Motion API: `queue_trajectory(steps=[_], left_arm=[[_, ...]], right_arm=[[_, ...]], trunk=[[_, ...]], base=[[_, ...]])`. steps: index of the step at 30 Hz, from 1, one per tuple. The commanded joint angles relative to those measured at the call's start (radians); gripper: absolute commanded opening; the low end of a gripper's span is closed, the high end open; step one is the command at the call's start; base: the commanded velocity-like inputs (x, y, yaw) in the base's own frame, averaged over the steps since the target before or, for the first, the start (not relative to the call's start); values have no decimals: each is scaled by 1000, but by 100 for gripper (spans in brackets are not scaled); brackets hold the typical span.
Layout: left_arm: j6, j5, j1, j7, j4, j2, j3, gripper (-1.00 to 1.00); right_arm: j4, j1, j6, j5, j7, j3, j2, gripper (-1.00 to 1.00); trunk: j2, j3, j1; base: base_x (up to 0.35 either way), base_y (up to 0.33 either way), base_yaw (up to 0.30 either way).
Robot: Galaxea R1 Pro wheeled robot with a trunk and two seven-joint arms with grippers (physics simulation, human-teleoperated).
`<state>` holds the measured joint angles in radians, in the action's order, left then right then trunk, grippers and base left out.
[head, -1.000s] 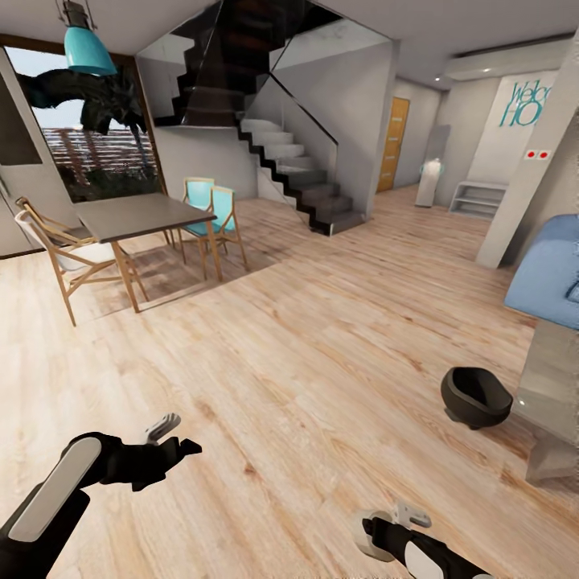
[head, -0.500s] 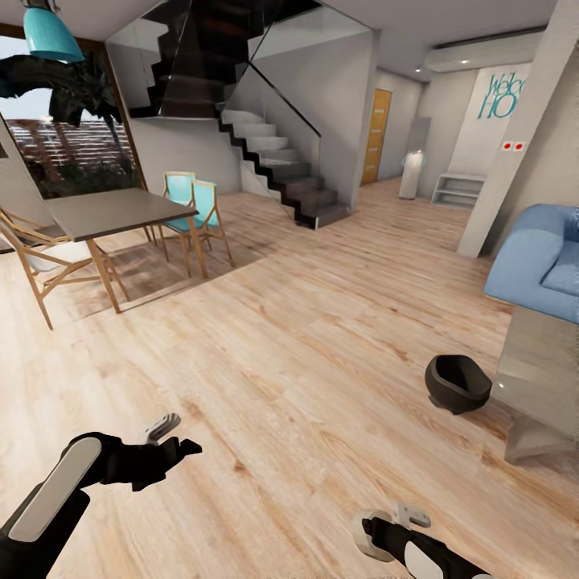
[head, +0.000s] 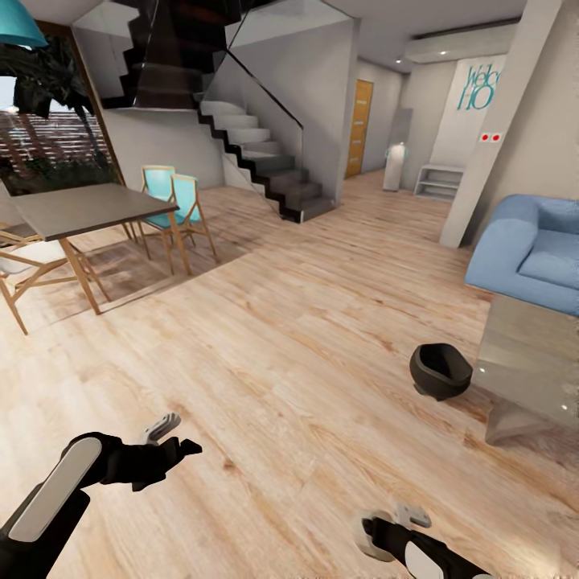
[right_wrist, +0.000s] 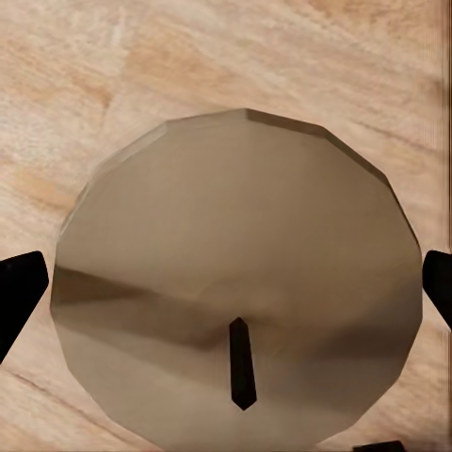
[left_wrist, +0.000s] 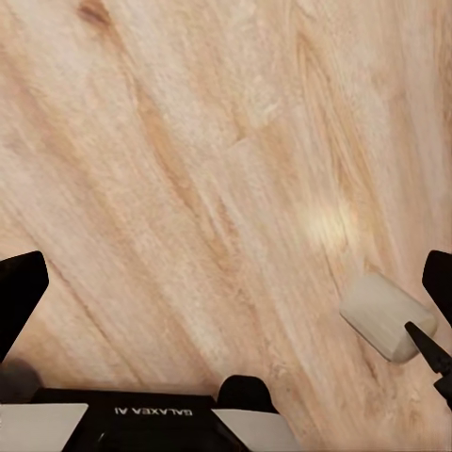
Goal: Place each of the two pumpkins and all three candles from the living room inside a cabinet in the living room (use any cabinet), then make sure every cabinet is closed, and position the cauldron so it is next to a table in the living room.
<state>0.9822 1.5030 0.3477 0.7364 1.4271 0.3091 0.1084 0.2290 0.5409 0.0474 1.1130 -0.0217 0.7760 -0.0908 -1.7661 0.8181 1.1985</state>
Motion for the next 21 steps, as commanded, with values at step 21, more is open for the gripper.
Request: queue_trajectory(steps=[21], left_arm=[[-1,10,1,11,1,1,0,100]], right_arm=[[1,1,0,5,-1,5,-2,-100]], trunk=[[0,32,0]], base=[[0,-111,-139]])
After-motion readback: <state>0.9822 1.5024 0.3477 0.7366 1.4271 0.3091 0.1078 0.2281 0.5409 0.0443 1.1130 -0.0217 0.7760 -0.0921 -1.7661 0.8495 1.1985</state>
